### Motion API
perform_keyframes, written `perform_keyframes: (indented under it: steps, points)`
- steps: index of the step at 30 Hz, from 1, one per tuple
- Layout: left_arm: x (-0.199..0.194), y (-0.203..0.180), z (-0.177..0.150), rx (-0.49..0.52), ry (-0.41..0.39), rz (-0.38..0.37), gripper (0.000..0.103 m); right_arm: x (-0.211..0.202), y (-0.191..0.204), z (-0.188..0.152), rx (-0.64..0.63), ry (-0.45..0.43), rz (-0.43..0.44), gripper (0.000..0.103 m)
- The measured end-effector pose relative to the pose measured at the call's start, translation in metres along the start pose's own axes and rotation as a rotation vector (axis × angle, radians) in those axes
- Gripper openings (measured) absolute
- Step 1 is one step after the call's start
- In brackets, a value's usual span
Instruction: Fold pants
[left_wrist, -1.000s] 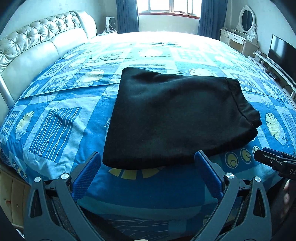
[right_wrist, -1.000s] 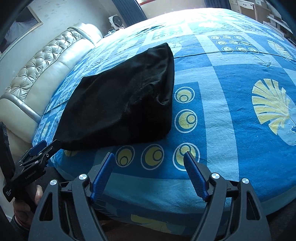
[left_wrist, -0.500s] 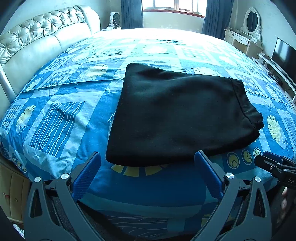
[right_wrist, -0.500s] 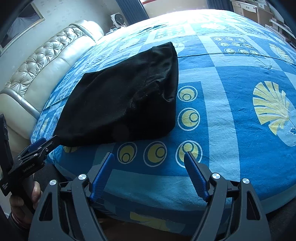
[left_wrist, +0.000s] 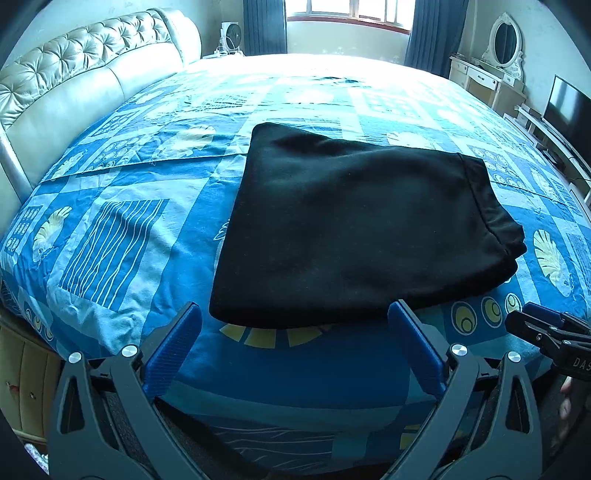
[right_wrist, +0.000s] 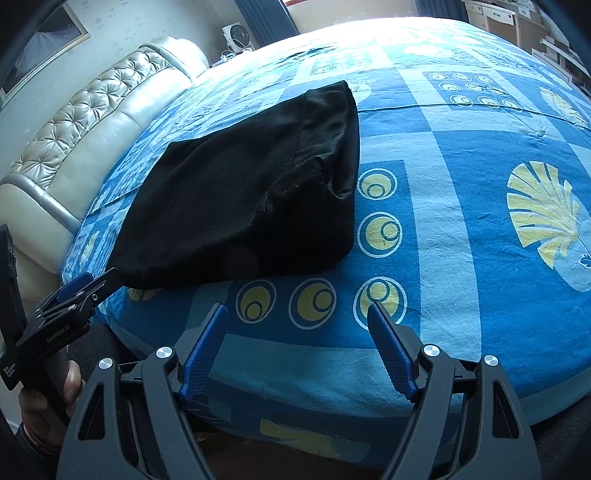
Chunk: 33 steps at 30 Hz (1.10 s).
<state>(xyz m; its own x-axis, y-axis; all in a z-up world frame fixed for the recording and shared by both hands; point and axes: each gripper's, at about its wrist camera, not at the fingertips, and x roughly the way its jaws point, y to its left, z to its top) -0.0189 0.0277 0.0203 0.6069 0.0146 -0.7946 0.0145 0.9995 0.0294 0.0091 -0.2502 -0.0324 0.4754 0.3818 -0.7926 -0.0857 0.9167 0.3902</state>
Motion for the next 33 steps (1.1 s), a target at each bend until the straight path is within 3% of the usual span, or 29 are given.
perform_keyframes:
  steps: [15,20,23,25,29,33]
  points:
    - [-0.003,-0.003,0.001,0.003,-0.010,0.012,0.101,0.005,0.002,-0.002,-0.012,0.025,0.002,0.077]
    - [-0.009,-0.005,0.007,-0.010,-0.025,0.104,0.101,0.007,0.002,-0.003,-0.011,0.030,0.002,0.077]
    - [-0.018,-0.003,0.014,-0.012,-0.059,-0.011,0.101,0.009,0.002,-0.005,-0.015,0.036,0.004,0.077]
    - [-0.023,-0.001,0.021,0.008,-0.074,-0.034,0.101,0.009,0.003,-0.005,-0.017,0.038,0.008,0.077]
    - [-0.013,0.032,0.046,-0.031,-0.088,-0.050,0.101,0.000,0.002,0.007,-0.015,0.014,0.024,0.077]
    - [0.031,0.100,0.080,-0.143,-0.114,0.060,0.101,-0.013,-0.008,0.044,-0.027,-0.077,-0.016,0.077]
